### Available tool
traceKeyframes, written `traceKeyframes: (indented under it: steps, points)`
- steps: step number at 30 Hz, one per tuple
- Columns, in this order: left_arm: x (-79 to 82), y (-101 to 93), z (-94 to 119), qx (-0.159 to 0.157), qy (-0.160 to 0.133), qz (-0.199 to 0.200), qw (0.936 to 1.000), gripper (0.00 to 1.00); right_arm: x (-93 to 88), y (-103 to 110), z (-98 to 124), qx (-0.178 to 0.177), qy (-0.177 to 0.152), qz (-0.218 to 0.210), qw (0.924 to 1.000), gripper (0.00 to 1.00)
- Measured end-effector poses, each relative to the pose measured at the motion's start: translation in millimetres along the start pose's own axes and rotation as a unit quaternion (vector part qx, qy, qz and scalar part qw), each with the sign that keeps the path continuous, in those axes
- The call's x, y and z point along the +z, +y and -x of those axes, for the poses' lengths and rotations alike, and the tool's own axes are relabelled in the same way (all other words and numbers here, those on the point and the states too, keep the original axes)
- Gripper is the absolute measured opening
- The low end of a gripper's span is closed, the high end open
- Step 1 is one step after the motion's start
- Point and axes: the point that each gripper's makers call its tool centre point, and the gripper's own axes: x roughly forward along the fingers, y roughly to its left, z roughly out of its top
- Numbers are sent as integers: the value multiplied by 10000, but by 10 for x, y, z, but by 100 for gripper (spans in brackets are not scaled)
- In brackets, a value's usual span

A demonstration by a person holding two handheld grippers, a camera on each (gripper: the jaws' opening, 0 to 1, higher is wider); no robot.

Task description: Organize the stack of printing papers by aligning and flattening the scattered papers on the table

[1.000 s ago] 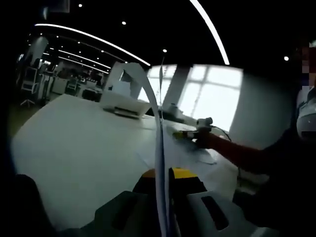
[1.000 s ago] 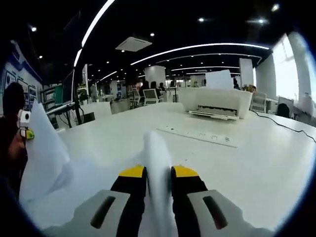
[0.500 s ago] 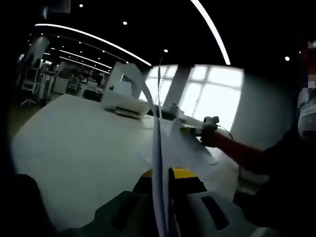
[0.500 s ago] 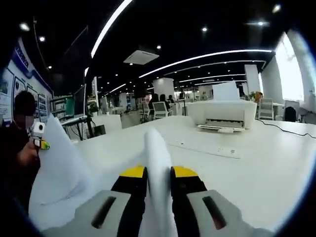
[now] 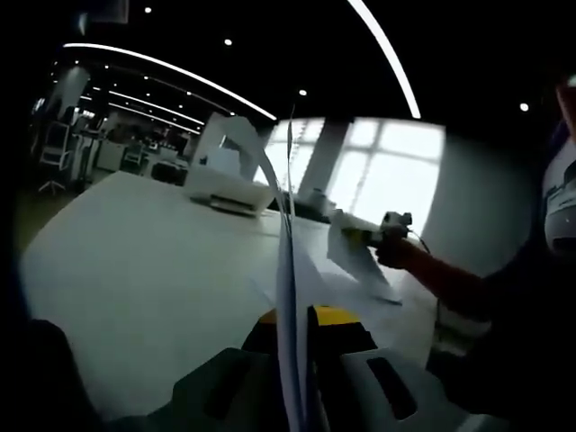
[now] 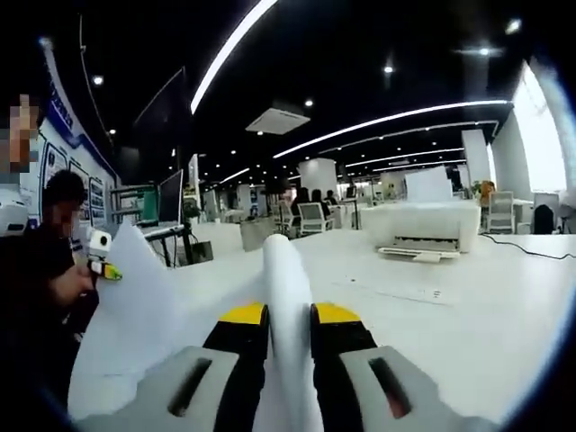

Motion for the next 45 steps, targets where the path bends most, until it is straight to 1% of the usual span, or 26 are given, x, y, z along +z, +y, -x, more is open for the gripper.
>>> traceKeyframes:
  steps: [4,7,11,18,28,45]
  points:
    - [6,-7,3,4,-8,2,10000,6,43,91,14,95,-80,-4,9999,14]
    - [0,-8,19,19,-16,2,10000,6,71,193,7,221,-133,-45,9997,14]
    - [-28,17,27,50,-20,63,10000,6,93,308,-23,388,-155,15,9991,14]
    - [-20,35,41,55,-39,65,10000,6,151,440,-54,580,-237,41,9980,14]
    - [-21,44,37,69,-62,82,9999,6,280,677,-33,974,-417,87,9943,14]
    - [-23,25,21,83,-68,67,9999,6,341,1011,-15,1437,-488,102,9884,14]
